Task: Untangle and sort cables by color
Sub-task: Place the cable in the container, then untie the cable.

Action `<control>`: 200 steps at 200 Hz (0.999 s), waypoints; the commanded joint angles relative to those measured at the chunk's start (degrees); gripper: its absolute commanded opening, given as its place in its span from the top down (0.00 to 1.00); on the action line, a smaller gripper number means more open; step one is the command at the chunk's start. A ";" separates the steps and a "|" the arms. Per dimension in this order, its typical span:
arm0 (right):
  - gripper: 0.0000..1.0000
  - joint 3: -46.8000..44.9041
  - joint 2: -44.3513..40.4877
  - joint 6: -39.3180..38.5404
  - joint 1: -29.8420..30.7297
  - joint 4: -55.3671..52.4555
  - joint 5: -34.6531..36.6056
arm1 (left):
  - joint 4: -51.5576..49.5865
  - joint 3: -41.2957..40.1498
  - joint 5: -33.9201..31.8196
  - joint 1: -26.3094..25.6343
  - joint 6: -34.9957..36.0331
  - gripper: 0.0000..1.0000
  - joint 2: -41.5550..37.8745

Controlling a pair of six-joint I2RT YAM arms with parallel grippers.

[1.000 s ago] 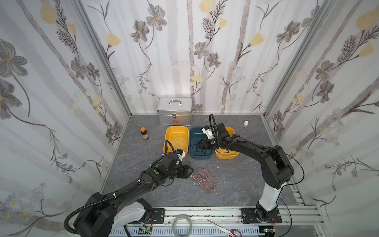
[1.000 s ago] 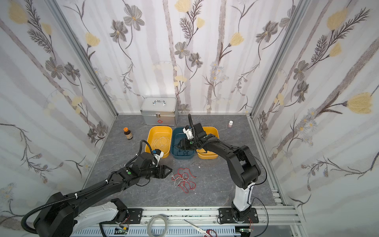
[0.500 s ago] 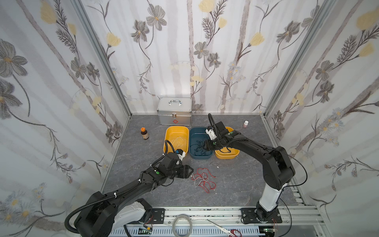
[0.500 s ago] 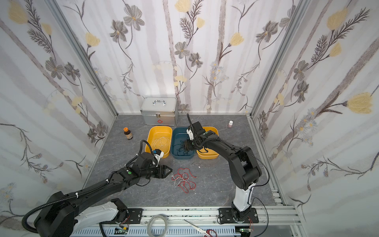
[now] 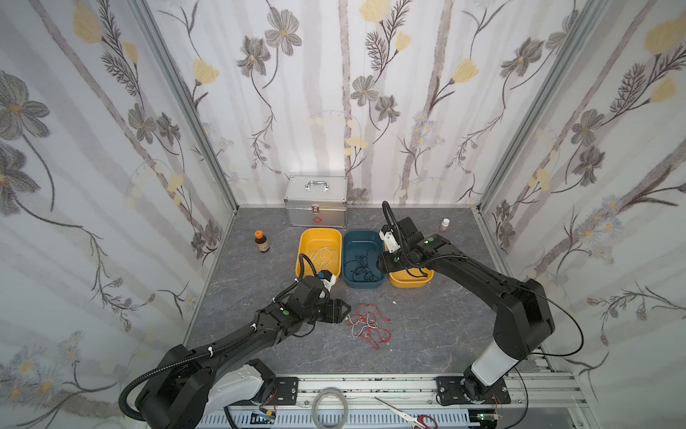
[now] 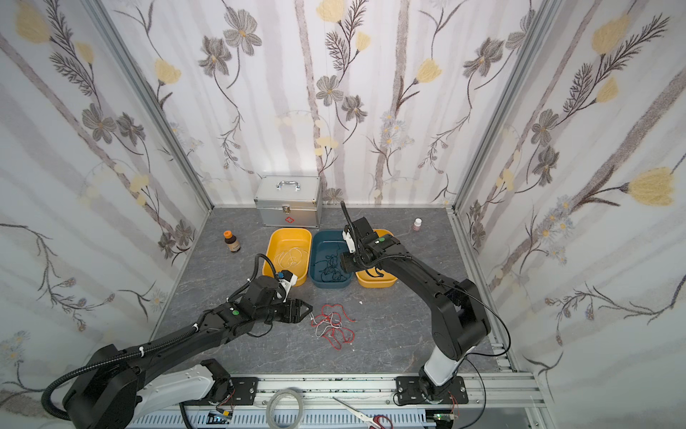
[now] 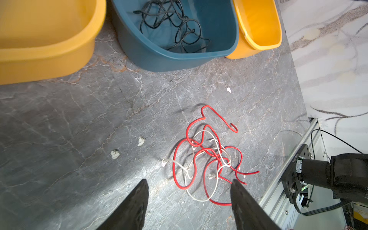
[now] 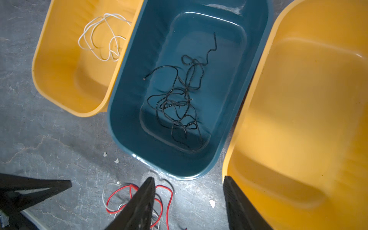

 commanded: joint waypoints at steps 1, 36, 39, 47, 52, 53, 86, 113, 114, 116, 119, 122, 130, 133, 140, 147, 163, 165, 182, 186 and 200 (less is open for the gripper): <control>0.43 -2.62 -2.47 -0.73 1.41 1.97 -2.33 | 3.36 -0.35 1.82 -0.06 -0.90 0.34 1.08; 0.43 -11.36 -7.33 3.00 4.21 7.89 -5.64 | 6.22 -0.64 3.26 -1.20 -2.00 0.35 3.72; 0.43 -12.20 -7.72 3.42 4.44 8.50 -5.77 | 6.49 -0.56 3.26 -1.39 -1.99 0.36 4.02; 0.43 -14.40 -8.76 4.68 5.00 10.10 -6.29 | 6.80 -0.45 3.34 -2.00 -1.99 0.36 4.94; 0.43 -15.70 -9.23 5.36 5.40 11.14 -6.76 | 7.00 -0.44 3.39 -2.41 -2.06 0.36 5.60; 0.43 -16.02 -9.40 5.49 5.49 11.33 -6.85 | 7.06 -0.47 3.30 -2.46 -2.11 0.36 5.69; 0.43 -24.01 -11.60 9.73 7.91 17.84 -8.61 | 8.10 -0.10 2.40 -4.25 -2.26 0.36 9.94; 0.45 -28.15 -11.62 11.56 9.01 20.83 -7.28 | 8.26 0.55 1.89 -5.16 -2.25 0.37 12.62; 0.45 -28.21 -11.61 11.58 9.01 20.79 -7.11 | 8.26 0.60 1.89 -5.15 -2.25 0.37 12.72; 0.45 -28.35 -11.46 11.59 8.98 20.75 -6.81 | 8.24 0.63 1.89 -5.27 -2.25 0.37 12.96; 0.45 -28.52 -11.24 11.65 10.48 20.75 -6.24 | 8.26 0.79 1.82 -5.41 -2.18 0.37 13.23; 0.45 -28.70 -10.98 11.64 11.05 20.68 -5.71 | 8.26 0.88 1.72 -5.60 -2.22 0.37 13.55; 0.46 -29.25 -10.35 11.68 11.81 20.44 -4.56 | 8.25 1.14 1.52 -5.99 -2.21 0.37 14.23; 0.46 -29.46 -10.09 11.62 12.02 20.46 -4.18 | 8.27 1.24 1.49 -6.18 -2.19 0.38 14.48; 0.47 -29.91 -9.61 11.77 12.36 20.56 -3.57 | 8.27 1.41 1.37 -6.40 -2.24 0.38 15.04; 0.47 -30.36 -9.19 11.96 12.60 20.81 -3.21 | 8.30 1.61 1.17 -6.52 -2.32 0.39 15.60; 0.50 -31.28 -8.25 12.51 13.02 21.54 -1.53 | 8.43 1.81 0.94 -6.60 -2.42 0.43 16.53; 0.51 -31.27 -8.14 12.48 13.09 21.49 -1.28 | 8.43 1.93 0.93 -6.54 -2.38 0.43 16.69; 0.52 -31.29 -6.85 12.56 13.62 21.43 0.84 | 8.35 2.26 0.74 -6.57 -2.29 0.47 17.50; 0.54 -31.20 -6.38 12.56 13.71 21.24 1.54 | 8.35 2.31 0.64 -6.56 -2.30 0.48 17.78; 0.56 -30.79 -5.15 12.59 14.31 19.93 4.05 | 8.27 2.69 0.60 -6.63 -2.29 0.51 18.46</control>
